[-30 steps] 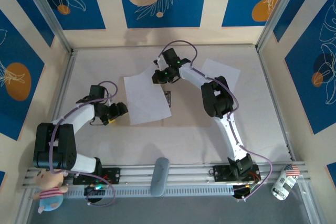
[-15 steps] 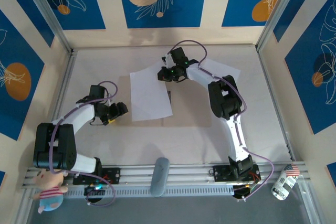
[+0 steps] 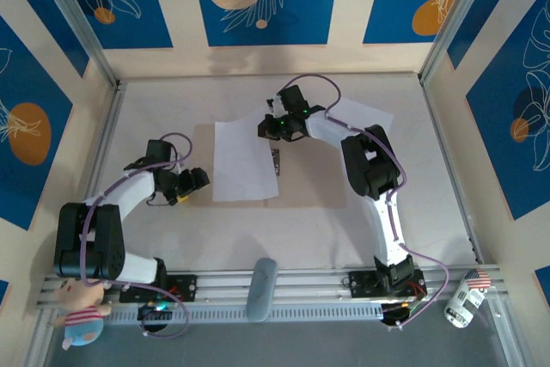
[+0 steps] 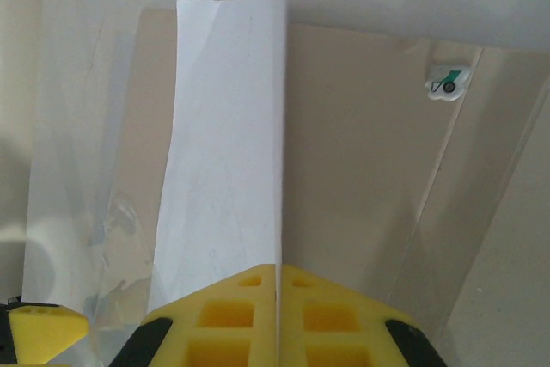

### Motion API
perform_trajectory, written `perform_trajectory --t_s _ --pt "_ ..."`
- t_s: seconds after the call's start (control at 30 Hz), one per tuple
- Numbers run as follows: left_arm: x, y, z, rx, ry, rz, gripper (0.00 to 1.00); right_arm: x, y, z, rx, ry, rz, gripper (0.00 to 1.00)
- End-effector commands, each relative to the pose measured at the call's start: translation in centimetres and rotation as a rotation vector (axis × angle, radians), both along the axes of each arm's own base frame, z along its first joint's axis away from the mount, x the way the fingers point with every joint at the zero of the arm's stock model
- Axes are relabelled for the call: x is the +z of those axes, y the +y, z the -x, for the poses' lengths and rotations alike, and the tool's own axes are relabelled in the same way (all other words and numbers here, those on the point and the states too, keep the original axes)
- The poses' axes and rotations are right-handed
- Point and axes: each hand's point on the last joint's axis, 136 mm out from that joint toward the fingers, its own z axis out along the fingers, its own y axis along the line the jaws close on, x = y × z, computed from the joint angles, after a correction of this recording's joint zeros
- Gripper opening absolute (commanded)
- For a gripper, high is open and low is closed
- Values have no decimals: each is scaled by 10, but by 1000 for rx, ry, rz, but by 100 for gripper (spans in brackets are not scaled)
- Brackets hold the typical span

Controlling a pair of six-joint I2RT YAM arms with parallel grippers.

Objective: Put the files into the folder

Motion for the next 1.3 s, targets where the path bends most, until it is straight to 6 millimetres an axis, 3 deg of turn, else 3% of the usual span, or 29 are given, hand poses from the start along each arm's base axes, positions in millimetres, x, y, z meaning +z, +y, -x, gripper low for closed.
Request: perform_trajectory --t_s 0.0,0.37,0.7,0.9,1.27 --pt "1 1 8 -8 9 8 80 28 8 3 -10 -39 -40 2" --pt "3 1 9 -10 8 5 80 29 15 -4 2 -70 -23 2" --pt "4 1 9 -14 12 1 81 36 4 -15 -8 -94 -16 2" --pt "3 2 10 -14 15 -5 82 34 2 -13 -16 -78 -31 1" --pt "6 2 10 -19 14 -3 83 25 14 -2 -51 -21 -129 1"
